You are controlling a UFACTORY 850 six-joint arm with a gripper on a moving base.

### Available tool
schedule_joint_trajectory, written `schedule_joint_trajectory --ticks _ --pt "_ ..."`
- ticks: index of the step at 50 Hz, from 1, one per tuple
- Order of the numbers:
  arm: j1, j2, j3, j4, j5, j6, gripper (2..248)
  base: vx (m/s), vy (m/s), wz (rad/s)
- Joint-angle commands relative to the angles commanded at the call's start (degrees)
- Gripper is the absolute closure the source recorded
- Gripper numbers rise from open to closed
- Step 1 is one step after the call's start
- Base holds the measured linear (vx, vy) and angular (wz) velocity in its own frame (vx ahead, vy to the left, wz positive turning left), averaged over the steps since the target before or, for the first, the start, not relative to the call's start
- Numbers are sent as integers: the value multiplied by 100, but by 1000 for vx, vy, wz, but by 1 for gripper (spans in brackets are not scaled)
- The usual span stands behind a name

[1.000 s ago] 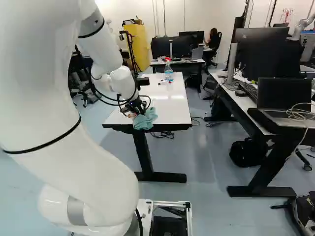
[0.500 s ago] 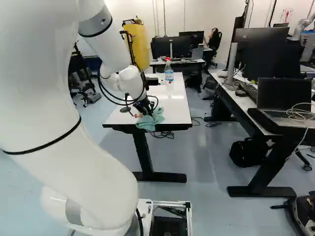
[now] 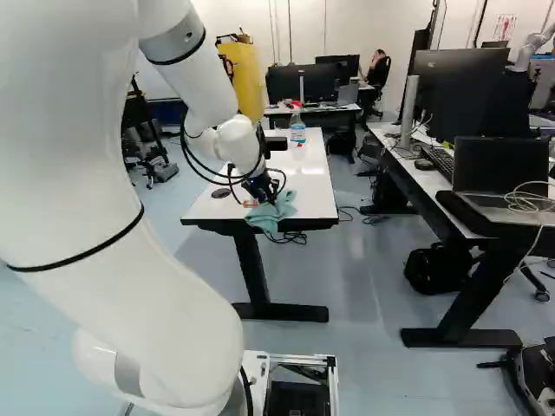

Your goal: Clean the table with the green towel

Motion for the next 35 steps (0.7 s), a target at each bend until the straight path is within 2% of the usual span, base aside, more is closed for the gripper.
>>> schedule_joint_trajectory --ticks 22,35 --pt "21 594 307 0 0 0 207 0 0 0" --pt "-92 891 591 0 0 0 207 0 0 0"
